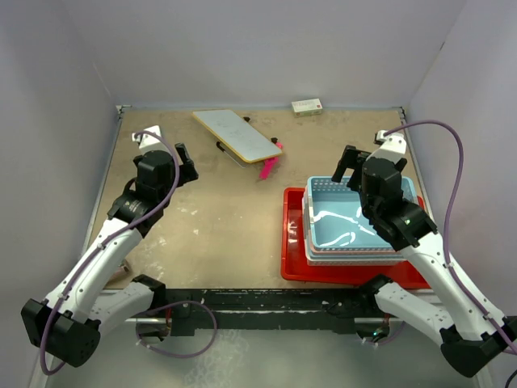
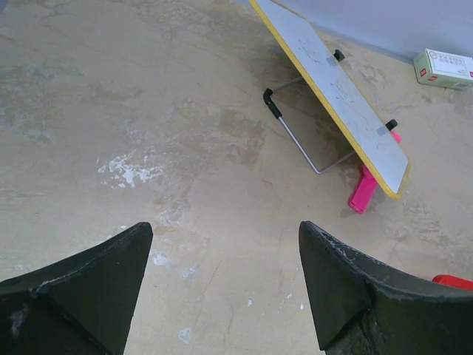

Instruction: Turn the large container upside down

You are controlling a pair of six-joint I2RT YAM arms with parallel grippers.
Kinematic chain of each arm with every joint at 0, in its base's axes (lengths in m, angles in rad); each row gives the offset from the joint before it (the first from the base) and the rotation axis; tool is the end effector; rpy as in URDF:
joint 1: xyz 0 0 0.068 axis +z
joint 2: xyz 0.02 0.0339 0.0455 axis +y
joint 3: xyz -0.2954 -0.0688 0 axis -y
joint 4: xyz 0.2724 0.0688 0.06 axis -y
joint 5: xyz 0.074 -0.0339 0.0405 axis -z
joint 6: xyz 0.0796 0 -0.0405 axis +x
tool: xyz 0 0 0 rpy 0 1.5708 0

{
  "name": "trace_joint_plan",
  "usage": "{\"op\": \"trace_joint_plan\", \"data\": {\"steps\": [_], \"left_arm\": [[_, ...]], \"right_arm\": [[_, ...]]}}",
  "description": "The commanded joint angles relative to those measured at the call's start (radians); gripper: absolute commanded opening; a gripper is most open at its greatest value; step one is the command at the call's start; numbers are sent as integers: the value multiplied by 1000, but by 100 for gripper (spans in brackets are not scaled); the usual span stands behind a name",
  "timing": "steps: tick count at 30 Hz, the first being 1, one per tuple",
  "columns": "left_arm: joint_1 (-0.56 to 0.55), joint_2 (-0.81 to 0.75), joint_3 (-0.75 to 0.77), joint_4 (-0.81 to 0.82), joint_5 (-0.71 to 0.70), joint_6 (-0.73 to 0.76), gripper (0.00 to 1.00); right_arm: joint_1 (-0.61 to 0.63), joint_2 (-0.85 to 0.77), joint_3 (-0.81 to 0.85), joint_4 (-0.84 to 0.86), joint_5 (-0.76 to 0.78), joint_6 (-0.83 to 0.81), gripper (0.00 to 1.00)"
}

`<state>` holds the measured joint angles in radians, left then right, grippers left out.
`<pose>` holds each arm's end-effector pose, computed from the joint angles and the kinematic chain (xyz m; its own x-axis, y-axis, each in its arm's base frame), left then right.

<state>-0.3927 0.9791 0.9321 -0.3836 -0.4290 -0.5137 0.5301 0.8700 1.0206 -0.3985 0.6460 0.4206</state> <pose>0.2558 -0.0701 0.3447 -0.3353 -0.3448 -0.8768 -0.1906 0.9362 -0.2953 0.2168 0.0715 0.4057 -0.1525 0.2885 -0.9452 0.1775 0.9489 0.2610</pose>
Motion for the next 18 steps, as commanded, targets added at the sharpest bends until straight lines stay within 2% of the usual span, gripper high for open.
{"op": "trace_joint_plan", "data": {"steps": [1,13,16,18], "left_arm": [[6,-20,10,18,-41,-10,78],[6,-26,3,15,-25,-5,78],[6,-25,-11,37,78,22,78],[6,-21,-30,73,249,43,78]], "right_arm": [[7,-3,9,20,38,14,100],[7,-8,9,16,27,18,100],[7,-12,11,30,11,15,100],[7,10,66,-9,-20,0,100]]}}
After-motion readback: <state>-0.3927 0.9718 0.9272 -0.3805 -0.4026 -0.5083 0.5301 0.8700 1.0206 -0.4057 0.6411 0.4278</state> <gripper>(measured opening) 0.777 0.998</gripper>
